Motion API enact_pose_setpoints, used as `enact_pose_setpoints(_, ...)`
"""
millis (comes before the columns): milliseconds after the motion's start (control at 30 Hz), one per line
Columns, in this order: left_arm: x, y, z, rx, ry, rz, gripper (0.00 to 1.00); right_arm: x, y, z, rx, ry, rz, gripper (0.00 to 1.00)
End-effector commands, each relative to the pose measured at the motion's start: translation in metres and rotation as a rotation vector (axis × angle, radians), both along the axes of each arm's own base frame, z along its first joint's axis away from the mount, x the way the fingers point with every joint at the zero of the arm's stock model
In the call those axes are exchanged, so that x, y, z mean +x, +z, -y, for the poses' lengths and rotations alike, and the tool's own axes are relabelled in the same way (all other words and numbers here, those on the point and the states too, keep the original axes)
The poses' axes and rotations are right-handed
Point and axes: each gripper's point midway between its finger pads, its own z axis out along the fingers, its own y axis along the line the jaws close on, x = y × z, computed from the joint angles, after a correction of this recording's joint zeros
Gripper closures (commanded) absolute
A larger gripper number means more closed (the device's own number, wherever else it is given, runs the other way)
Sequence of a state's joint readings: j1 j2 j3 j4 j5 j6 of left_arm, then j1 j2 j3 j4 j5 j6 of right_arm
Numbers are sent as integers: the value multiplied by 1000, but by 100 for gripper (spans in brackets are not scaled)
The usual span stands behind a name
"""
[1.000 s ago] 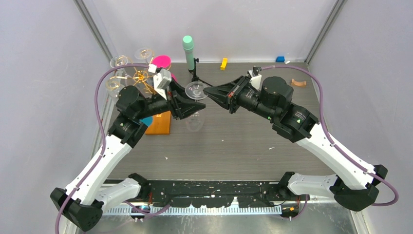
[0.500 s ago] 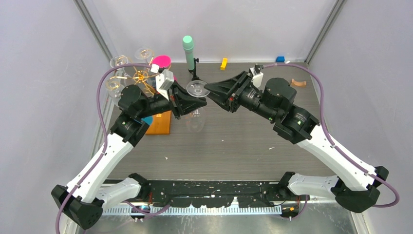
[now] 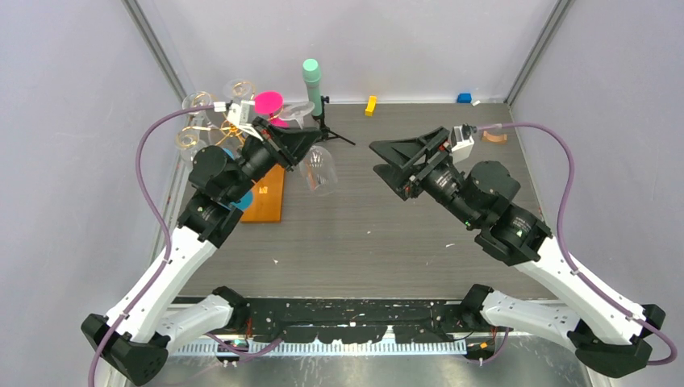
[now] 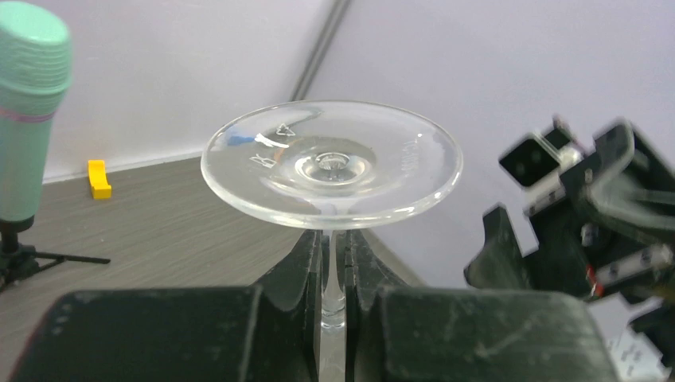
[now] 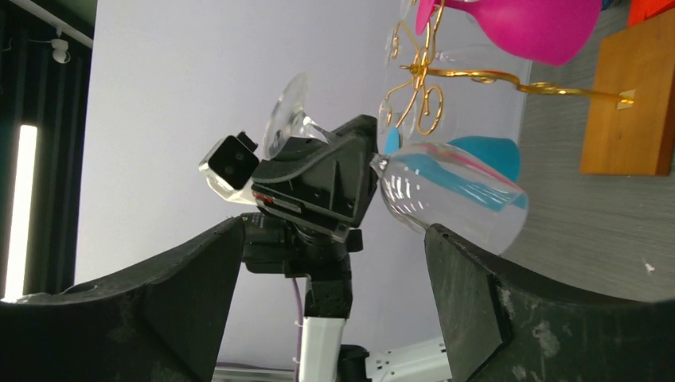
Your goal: Take the wine glass off the wine glass rack
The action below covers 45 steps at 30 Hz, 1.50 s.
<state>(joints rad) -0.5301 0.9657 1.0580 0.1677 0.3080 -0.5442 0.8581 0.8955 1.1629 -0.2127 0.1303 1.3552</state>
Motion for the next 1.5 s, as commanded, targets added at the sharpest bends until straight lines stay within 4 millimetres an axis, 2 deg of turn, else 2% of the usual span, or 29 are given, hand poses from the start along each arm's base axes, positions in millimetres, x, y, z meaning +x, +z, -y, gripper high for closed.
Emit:
enact_pose_setpoints(0, 7, 64, -37, -331, 164, -63, 100, 6, -10, 8, -35, -58, 73, 6)
enact_pose_setpoints(33, 8, 66, -39, -363, 172, -86, 100, 4, -7, 5, -6, -37, 82, 5)
enact_pose_setpoints(67, 8, 68, -41, -390, 172, -103, 100, 6, -14, 0, -7, -25, 71, 4)
enact_pose_setpoints(133, 10, 72, -46, -457, 188, -141, 100, 1, -16, -13, 16, 39, 64, 4)
enact_pose_setpoints(233, 10, 75, -52, -544, 188, -177, 100, -1, -13, -27, 53, 99, 69, 4)
enact_pose_setpoints(267, 10, 73, -53, -571, 189, -197, 100, -3, -2, -29, 98, 115, 95, 5)
enact_pose_setpoints(433, 13, 64, -61, -677, 199, -273, 100, -13, 15, -35, 150, 180, 140, 16)
enact_pose_setpoints(600, 18, 58, -59, -734, 186, -306, 100, -15, 22, -42, 173, 216, 123, 20)
enact_pose_setpoints(667, 19, 58, -57, -749, 169, -302, 100, -17, 25, -46, 192, 239, 119, 24)
enact_pose_setpoints(733, 19, 61, -55, -770, 147, -300, 100, -17, 25, -52, 197, 261, 112, 33)
enact_pose_setpoints(867, 18, 59, -50, -793, 107, -334, 100, -15, 29, -58, 203, 264, 123, 41)
enact_pose_setpoints(1067, 13, 54, -47, -816, 68, -379, 100, -5, 28, -63, 187, 235, 136, 49)
enact_pose_setpoints(1233, 11, 47, -48, -828, 65, -400, 100, -2, 40, -62, 264, 226, 176, 55)
enact_pose_setpoints(1333, 9, 45, -49, -835, 64, -405, 100, 2, 39, -65, 290, 221, 165, 58)
enact_pose_setpoints(1400, 8, 44, -50, -837, 64, -406, 100, 4, 39, -68, 298, 223, 153, 62)
enact_pose_setpoints(1467, 7, 43, -50, -836, 62, -406, 100, 7, 37, -72, 309, 228, 142, 69)
